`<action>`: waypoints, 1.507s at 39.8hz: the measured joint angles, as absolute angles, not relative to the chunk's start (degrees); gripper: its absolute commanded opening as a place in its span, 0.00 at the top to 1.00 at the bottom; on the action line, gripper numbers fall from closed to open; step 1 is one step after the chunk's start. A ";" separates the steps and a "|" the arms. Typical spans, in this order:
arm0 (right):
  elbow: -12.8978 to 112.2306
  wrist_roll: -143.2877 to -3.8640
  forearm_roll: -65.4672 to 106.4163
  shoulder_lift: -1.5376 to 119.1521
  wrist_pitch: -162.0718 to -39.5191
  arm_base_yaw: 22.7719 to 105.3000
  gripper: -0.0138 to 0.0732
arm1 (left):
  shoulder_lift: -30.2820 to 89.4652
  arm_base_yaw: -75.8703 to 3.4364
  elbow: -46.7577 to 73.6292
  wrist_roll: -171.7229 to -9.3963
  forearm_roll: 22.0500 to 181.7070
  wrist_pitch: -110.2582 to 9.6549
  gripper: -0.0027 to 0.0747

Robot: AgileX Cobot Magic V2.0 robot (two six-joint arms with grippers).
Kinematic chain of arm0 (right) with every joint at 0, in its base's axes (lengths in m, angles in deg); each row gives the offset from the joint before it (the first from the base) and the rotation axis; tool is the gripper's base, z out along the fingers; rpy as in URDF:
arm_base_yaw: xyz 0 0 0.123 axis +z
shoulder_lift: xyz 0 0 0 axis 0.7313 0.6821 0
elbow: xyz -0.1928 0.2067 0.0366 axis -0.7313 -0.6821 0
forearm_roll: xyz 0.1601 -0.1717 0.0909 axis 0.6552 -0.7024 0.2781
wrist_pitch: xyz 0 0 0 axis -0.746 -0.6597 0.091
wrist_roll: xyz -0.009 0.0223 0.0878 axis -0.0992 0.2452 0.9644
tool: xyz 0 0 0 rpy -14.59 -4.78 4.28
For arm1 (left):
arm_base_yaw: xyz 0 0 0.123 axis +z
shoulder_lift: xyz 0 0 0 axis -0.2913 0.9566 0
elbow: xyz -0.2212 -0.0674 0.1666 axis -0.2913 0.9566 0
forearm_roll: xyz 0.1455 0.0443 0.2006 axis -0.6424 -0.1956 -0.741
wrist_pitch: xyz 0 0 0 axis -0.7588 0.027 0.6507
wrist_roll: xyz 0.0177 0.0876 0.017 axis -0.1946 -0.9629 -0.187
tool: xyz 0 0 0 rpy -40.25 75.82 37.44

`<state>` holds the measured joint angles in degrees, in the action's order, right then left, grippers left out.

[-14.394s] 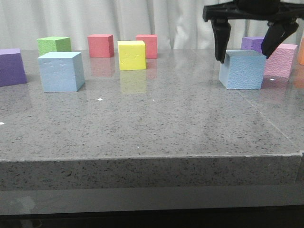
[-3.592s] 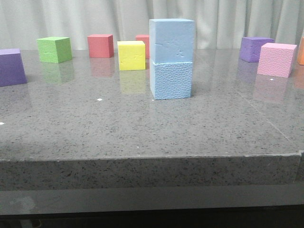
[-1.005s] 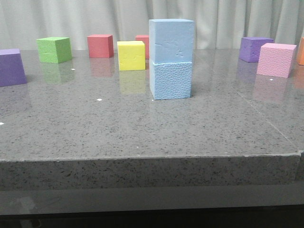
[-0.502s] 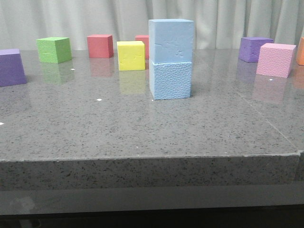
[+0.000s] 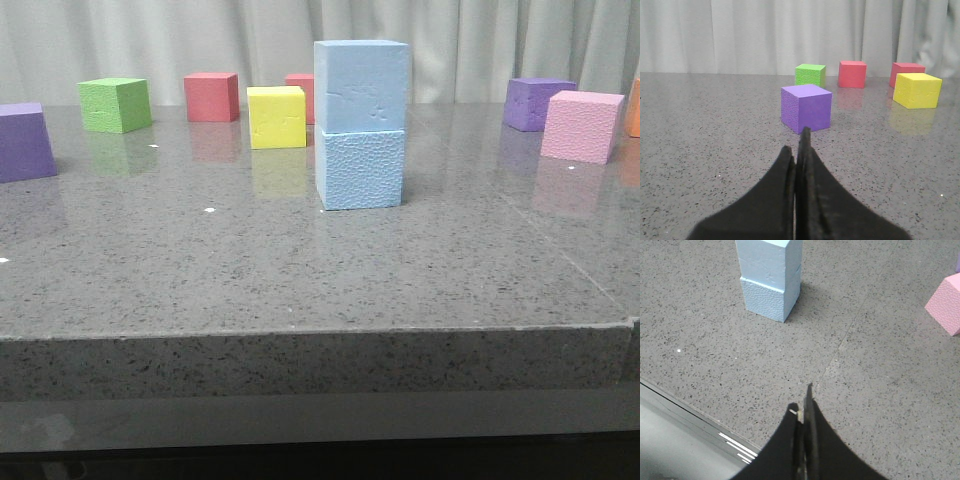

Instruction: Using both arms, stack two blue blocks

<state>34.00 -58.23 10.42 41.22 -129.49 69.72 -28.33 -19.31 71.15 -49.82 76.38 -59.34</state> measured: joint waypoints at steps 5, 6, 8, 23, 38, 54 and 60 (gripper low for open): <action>34.00 -58.23 10.42 41.22 -129.49 69.72 0.92 | -28.33 -19.31 71.15 -49.82 76.38 -59.34 0.99; 34.00 -58.23 10.42 41.22 -129.49 69.72 0.92 | -28.33 -19.31 71.15 -49.82 76.38 -59.34 0.99; 34.00 -58.23 10.42 41.22 -129.49 69.72 0.92 | -28.33 -19.31 71.15 -49.82 76.38 -59.34 0.99; 33.77 -58.23 10.42 40.05 -129.49 69.63 0.92 | -28.33 -19.31 71.15 -49.82 76.38 -59.34 0.99; 30.15 -58.23 10.42 25.69 -127.89 59.67 0.92 | -28.33 -19.31 71.15 -49.82 76.38 -59.34 0.99; 0.41 -58.23 10.73 7.14 -106.32 50.19 0.92 | -28.33 -19.31 71.15 -49.82 76.38 -59.34 0.99; -7.63 -58.23 10.97 2.39 -98.70 49.70 0.92 | -28.33 -19.31 71.15 -49.82 76.38 -59.34 0.99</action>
<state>-7.63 -58.23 10.97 2.39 -98.70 49.70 -28.33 -19.31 71.15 -49.82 76.38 -59.34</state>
